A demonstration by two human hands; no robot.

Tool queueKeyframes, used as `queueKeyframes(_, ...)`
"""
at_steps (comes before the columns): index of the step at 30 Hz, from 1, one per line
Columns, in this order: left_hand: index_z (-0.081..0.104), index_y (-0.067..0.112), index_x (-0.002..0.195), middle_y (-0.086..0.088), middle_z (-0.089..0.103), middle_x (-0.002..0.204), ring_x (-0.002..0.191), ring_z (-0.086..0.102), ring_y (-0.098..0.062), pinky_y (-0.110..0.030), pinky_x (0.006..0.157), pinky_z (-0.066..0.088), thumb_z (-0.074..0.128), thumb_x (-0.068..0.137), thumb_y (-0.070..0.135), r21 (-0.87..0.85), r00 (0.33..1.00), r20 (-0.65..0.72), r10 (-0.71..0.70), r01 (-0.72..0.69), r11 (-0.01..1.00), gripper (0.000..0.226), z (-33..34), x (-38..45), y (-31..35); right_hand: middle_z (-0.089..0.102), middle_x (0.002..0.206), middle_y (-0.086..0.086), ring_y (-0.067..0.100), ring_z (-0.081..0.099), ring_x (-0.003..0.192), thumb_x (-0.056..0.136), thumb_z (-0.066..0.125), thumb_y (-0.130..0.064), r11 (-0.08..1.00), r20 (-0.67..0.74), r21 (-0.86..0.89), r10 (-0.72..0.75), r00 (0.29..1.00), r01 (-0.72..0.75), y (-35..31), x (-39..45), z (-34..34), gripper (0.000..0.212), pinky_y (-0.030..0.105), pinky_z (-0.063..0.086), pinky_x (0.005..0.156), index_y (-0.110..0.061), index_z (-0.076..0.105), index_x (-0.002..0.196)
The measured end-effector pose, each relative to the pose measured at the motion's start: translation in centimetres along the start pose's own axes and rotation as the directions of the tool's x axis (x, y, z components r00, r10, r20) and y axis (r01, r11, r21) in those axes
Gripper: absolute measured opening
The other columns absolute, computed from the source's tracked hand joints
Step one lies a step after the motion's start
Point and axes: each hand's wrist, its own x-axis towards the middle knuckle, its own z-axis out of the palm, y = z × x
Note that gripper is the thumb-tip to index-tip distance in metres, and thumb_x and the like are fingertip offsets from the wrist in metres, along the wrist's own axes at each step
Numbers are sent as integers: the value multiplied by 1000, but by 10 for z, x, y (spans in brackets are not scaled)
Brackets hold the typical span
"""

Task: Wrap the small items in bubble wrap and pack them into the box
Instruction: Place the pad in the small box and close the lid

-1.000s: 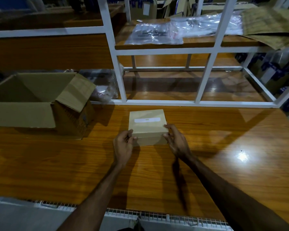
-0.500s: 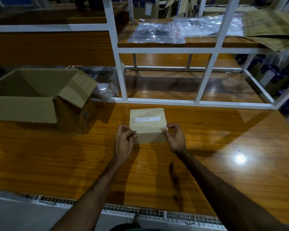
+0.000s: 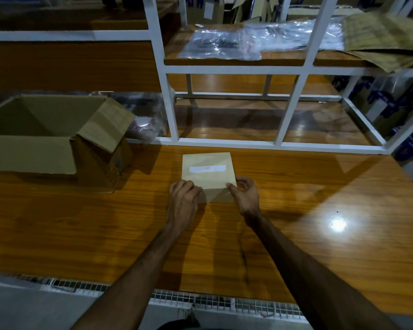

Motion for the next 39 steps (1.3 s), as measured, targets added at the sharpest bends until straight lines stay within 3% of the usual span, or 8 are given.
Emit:
queueKeyframes(6, 79, 6, 109, -10, 74, 101, 92, 67, -29, -39, 76, 58, 88, 77, 2, -5, 996, 10, 86, -86, 996, 33, 9, 1, 4, 62, 135, 4, 23, 66, 119, 91, 79, -16, 997, 20, 76, 1, 1000, -2, 6, 1, 1, 40, 44, 63, 89, -27, 56, 122)
queueKeyframes(11, 78, 5, 108, -10, 74, 96, 87, 67, -29, -41, 73, 59, 90, 75, 4, 39, 992, 6, 124, -124, 991, 35, 11, 1, 2, 65, 131, 1, 18, 68, 115, 94, 74, -12, 990, 38, 136, -40, 998, 34, 7, -4, 3, 36, 33, 64, 81, -25, 55, 122)
queueKeyframes(14, 79, 4, 106, -10, 73, 92, 84, 67, -29, -40, 72, 58, 92, 72, 5, 61, 989, -8, 148, -148, 987, 36, 13, 1, 3, 66, 129, -1, 17, 69, 114, 94, 73, -11, 990, 42, 138, -30, 999, 24, 8, -3, 3, 37, 31, 63, 80, -27, 54, 122)
queueKeyframes(18, 78, 3, 107, -11, 73, 93, 84, 67, -29, -41, 72, 59, 94, 69, 5, 81, 985, -4, 172, -171, 982, 41, 15, 0, 1, 67, 129, 2, 18, 70, 112, 95, 71, -8, 986, 46, 166, -2, 999, -6, 9, -2, 5, 42, 31, 63, 80, -17, 51, 131)
queueKeyframes(29, 76, 6, 111, -9, 73, 98, 88, 66, -26, -37, 70, 60, 86, 80, 5, 92, 995, 17, 103, -104, 990, 33, 20, -4, 0, 68, 126, 2, 17, 70, 111, 96, 67, 0, 970, -4, 240, 28, 1000, -26, 5, -5, 13, 42, 28, 62, 78, -12, 50, 132)
queueKeyframes(33, 77, 7, 111, -9, 73, 99, 87, 66, -24, -35, 72, 59, 89, 76, 6, 137, 981, 60, 183, -190, 972, 37, 15, 1, -2, 69, 126, 1, 17, 71, 112, 96, 70, -4, 973, 23, 233, -5, 1000, -1, 7, -6, 9, 41, 31, 63, 81, -12, 53, 133)
queueKeyframes(39, 78, 7, 104, -9, 73, 100, 91, 68, -22, -32, 76, 60, 81, 82, -3, -23, 997, 35, 64, -63, 998, 24, 3, 4, -8, 68, 125, -3, 13, 71, 111, 96, 71, -8, 982, 24, 190, -1, 1000, -4, 6, -4, 5, 38, 30, 63, 80, -15, 57, 131)
